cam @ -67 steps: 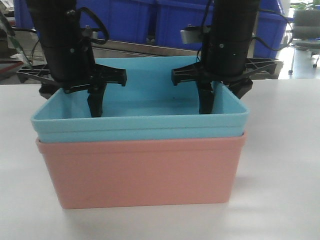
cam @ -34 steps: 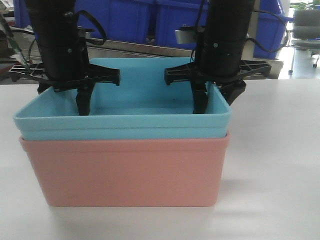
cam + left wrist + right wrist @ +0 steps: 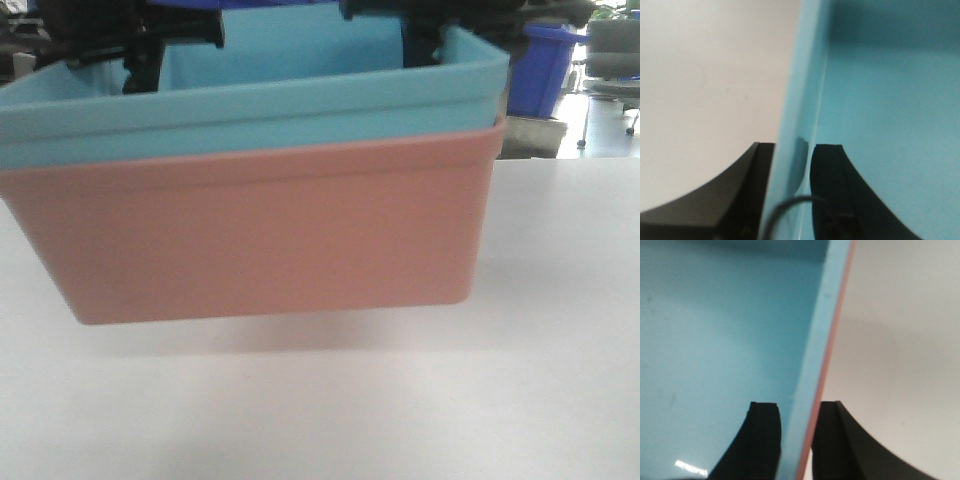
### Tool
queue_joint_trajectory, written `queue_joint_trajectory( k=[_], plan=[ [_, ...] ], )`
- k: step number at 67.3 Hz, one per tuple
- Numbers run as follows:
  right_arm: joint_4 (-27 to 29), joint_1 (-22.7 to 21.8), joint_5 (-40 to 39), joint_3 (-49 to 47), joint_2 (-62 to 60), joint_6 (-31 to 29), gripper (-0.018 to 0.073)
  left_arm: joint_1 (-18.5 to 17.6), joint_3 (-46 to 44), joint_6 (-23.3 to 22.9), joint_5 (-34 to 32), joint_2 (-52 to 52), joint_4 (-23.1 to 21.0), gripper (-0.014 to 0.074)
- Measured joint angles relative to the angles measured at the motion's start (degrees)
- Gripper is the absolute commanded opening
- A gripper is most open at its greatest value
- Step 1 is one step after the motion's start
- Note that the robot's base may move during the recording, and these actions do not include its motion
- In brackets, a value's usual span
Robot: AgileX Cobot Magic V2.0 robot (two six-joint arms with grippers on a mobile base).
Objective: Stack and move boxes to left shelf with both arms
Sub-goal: 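Lift the stacked bins off the table with both grippers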
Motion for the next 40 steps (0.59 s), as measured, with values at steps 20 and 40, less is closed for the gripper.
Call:
queue_joint_trajectory(
  k=[20,40],
  plan=[
    [-6.51,5.5,5.38,0.0,-5.58,3.93,0.0056,-7.63,0.0,-5.64,7.11,-6.65,9.03,-0.0003],
    [-17.39,12.89,9.01,0.36,-5.7,12.88,0.0056,-15.11,0.12,-13.74,11.99,-7.13,19.66,-0.0003]
  ],
)
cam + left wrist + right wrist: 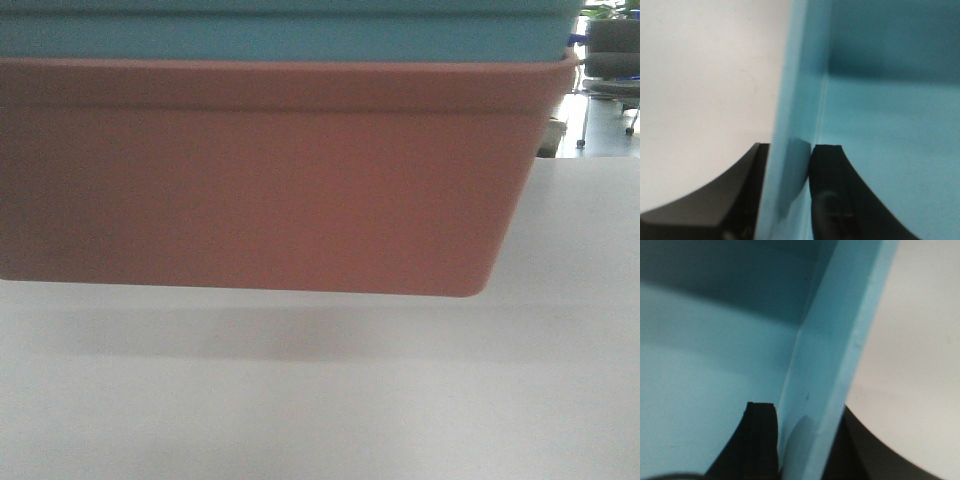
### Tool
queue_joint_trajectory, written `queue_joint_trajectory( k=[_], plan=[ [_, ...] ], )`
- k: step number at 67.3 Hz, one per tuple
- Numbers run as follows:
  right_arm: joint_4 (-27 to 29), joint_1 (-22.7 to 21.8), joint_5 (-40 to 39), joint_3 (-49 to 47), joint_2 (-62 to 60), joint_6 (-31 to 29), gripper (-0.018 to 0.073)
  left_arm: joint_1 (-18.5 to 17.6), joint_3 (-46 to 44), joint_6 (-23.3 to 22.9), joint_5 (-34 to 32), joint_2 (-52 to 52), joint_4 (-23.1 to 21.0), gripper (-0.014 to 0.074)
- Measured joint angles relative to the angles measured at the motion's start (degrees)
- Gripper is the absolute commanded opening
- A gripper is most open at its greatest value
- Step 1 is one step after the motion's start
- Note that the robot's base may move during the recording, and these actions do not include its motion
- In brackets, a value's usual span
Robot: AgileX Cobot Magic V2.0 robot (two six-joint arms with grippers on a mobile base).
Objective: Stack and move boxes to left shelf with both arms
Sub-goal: 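Lift the stacked bins off the table with both grippers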
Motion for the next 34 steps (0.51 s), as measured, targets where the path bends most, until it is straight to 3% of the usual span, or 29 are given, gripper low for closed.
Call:
queue_joint_trajectory(
  k=[15,34],
  plan=[
    [-3.77,3.34,1.01,0.28,0.1,3.85,0.0056,-0.51,0.08,-0.38,0.74,0.0,1.15,-0.0002],
    [-5.35,3.92,1.01,0.28,0.95,5.33,0.0056,-0.51,0.08,-0.52,0.63,0.48,1.81,-0.0003]
  ],
)
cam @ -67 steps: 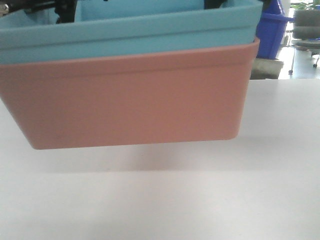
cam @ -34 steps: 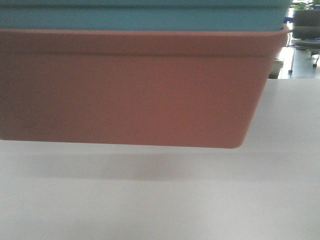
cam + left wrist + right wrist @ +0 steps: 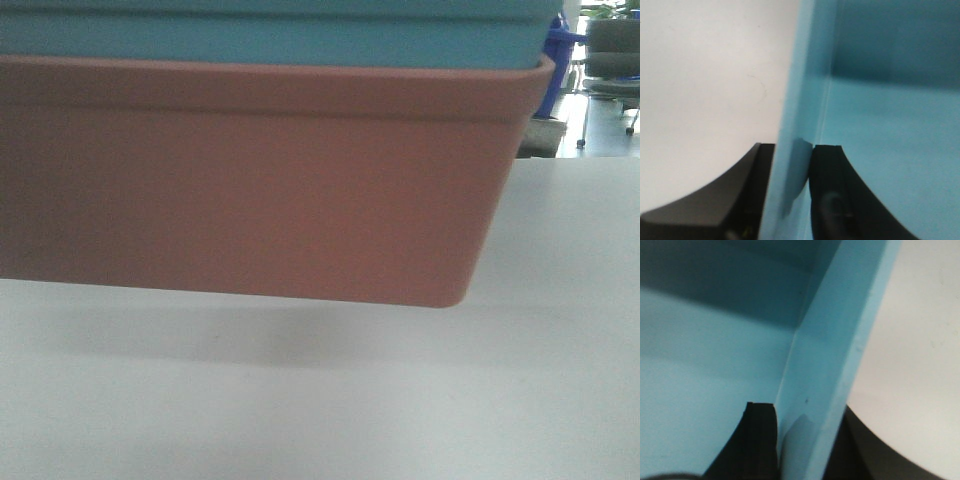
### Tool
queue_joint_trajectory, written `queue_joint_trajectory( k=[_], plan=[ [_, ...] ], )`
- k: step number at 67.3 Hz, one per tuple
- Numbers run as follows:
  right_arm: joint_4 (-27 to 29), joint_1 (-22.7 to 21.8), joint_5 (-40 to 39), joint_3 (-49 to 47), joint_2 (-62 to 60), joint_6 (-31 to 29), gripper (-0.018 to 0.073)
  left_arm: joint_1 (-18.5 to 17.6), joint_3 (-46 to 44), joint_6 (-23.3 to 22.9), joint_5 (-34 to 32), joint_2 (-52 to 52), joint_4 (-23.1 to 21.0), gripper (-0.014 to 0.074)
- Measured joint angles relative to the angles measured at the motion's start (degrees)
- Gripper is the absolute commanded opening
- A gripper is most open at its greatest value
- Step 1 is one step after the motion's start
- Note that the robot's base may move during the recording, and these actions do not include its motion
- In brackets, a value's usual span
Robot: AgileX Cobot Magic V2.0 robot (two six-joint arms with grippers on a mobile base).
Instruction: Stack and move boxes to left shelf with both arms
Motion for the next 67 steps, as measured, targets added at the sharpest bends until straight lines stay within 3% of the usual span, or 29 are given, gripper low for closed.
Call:
queue_joint_trajectory(
  k=[67],
  plan=[
    [-1.43,1.06,1.26,0.48,0.34,0.93,0.0056,0.0,0.0,0.65,-0.88,1.38,0.56,-0.0003]
  ],
)
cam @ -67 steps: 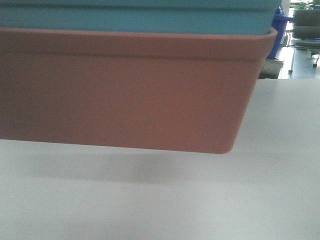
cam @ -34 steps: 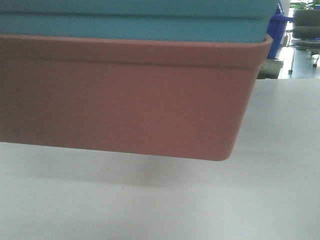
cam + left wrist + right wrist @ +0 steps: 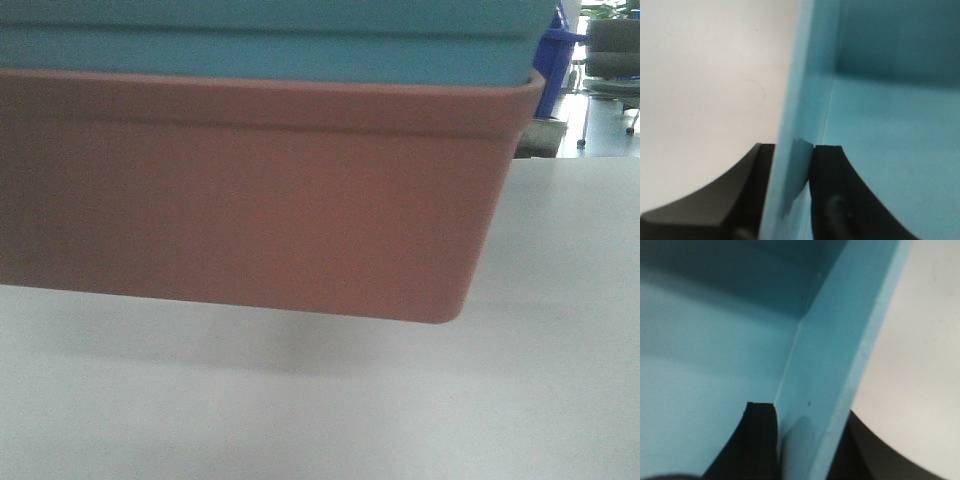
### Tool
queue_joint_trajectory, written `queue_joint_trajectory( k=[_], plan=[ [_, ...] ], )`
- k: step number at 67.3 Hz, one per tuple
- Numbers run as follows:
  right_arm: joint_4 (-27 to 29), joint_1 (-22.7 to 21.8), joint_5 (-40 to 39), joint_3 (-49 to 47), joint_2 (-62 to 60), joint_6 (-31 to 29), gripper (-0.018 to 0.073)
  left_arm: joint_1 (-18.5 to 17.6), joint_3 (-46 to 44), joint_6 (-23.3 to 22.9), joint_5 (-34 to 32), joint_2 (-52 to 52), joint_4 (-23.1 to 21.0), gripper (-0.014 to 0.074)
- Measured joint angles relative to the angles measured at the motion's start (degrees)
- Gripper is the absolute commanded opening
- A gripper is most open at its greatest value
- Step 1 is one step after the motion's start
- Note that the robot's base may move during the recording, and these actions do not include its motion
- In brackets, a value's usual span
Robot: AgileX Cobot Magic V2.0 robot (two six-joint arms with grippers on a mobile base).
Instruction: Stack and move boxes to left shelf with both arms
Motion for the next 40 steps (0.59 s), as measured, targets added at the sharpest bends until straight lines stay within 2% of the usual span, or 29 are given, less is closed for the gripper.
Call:
queue_joint_trajectory(
  k=[40],
  plan=[
    [0.0,0.0,0.0,0.0,0.0,0.0,0.0056,0.0,0.0,0.13,0.0,0.0,0.0,-0.0003]
  ],
)
